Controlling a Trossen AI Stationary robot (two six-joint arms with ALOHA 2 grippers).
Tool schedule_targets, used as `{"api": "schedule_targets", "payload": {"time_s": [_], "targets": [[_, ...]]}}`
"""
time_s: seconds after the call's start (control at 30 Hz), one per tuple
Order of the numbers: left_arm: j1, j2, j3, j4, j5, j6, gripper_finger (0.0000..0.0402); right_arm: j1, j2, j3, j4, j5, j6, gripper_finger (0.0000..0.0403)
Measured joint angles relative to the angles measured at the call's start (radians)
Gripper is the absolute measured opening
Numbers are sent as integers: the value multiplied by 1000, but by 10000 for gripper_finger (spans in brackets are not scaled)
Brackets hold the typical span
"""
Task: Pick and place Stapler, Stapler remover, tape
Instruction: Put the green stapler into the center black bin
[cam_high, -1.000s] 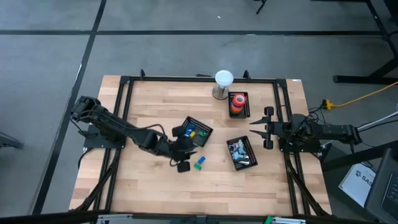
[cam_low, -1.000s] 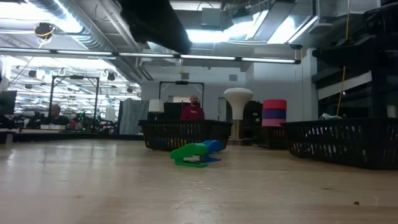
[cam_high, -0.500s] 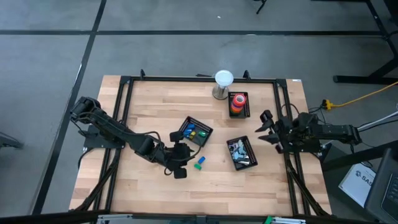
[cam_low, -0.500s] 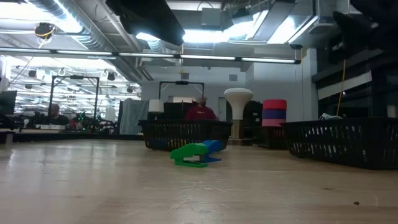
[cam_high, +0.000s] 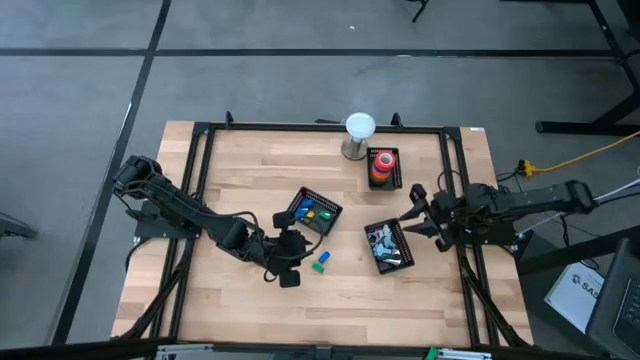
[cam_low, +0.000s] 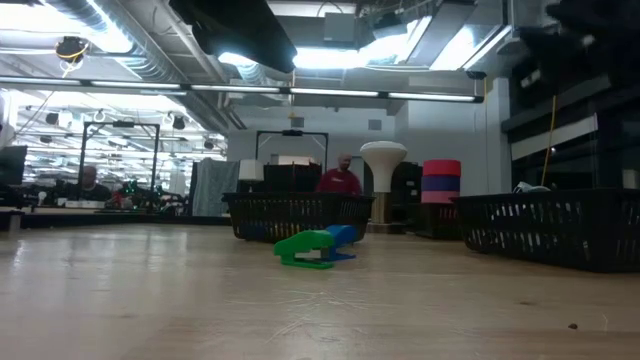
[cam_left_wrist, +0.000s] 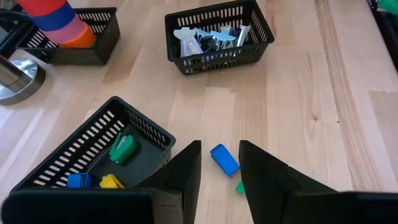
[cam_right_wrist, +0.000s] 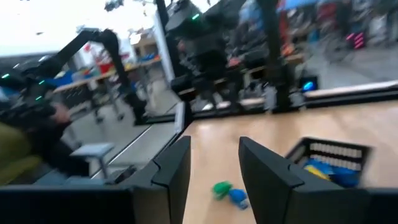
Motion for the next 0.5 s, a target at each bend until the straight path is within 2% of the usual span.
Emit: {"api": "schedule_targets", "payload": {"time_s": [0.17, 0.27, 0.5], "targets": [[0, 0, 0, 0, 0, -1, 104, 122, 251, 180, -37, 0, 6, 140], [-4, 0, 0, 0, 7, -1, 104, 199, 407, 323, -120, -1, 79, 140], [-21, 0, 0, 0, 11, 0, 104, 346, 727, 674, -469, -86, 344, 140]]}}
